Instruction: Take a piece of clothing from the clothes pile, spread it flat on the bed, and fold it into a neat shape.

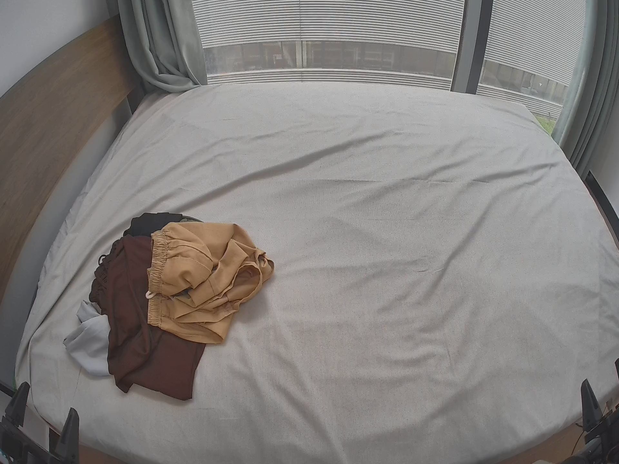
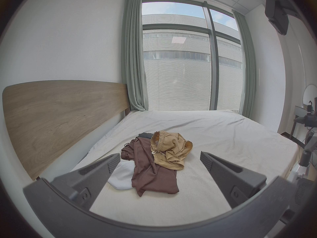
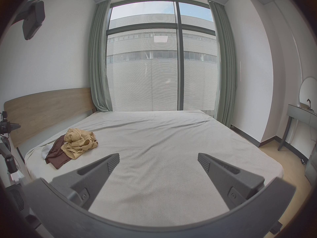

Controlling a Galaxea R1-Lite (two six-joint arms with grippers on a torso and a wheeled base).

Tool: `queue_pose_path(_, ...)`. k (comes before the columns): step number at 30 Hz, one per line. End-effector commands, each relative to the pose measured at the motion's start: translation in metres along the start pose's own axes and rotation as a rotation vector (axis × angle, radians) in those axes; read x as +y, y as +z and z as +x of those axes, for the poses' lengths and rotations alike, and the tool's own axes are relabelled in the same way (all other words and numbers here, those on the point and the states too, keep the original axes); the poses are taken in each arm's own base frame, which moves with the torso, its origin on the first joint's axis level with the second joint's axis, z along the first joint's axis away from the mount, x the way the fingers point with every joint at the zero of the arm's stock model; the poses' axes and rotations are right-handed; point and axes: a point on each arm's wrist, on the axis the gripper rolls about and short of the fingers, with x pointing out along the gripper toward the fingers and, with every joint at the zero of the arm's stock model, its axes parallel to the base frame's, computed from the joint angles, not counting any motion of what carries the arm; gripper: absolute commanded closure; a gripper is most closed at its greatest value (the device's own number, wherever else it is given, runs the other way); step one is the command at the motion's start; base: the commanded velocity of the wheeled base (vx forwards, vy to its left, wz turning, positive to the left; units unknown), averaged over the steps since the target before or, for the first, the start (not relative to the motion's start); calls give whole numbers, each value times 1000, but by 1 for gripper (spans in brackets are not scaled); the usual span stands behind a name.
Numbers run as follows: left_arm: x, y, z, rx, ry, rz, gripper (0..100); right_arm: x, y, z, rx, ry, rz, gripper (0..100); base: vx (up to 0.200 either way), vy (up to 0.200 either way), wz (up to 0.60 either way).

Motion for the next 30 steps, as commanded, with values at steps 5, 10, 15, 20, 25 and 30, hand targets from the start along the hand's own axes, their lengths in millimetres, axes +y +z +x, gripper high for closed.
queue_pose_path(5, 0, -5, 0, -2, 1, -4, 0, 0, -5, 0, 6, 0, 1, 0, 0, 0, 0)
queue_pose_path(10, 0, -5, 0, 0, 1, 2, 0, 0, -5, 0, 6, -2, -1, 0, 0, 0, 0)
queue_pose_path(15, 0, -5, 0, 0, -2, 5, 0, 0, -5, 0, 6, 0, -5, 0, 0, 0, 0)
queue_pose_path(20, 0, -5, 0, 1, 0, 8, 0, 0, -5, 0, 6, -3, -8, 0, 0, 0, 0)
queue_pose_path(25, 0, -5, 0, -2, 0, 21, 0, 0, -5, 0, 4, -3, -5, 0, 0, 0, 0)
queue_pose_path(30, 0, -4, 0, -5, 0, 28, 0, 0, -5, 0, 6, -3, -7, 0, 0, 0, 0)
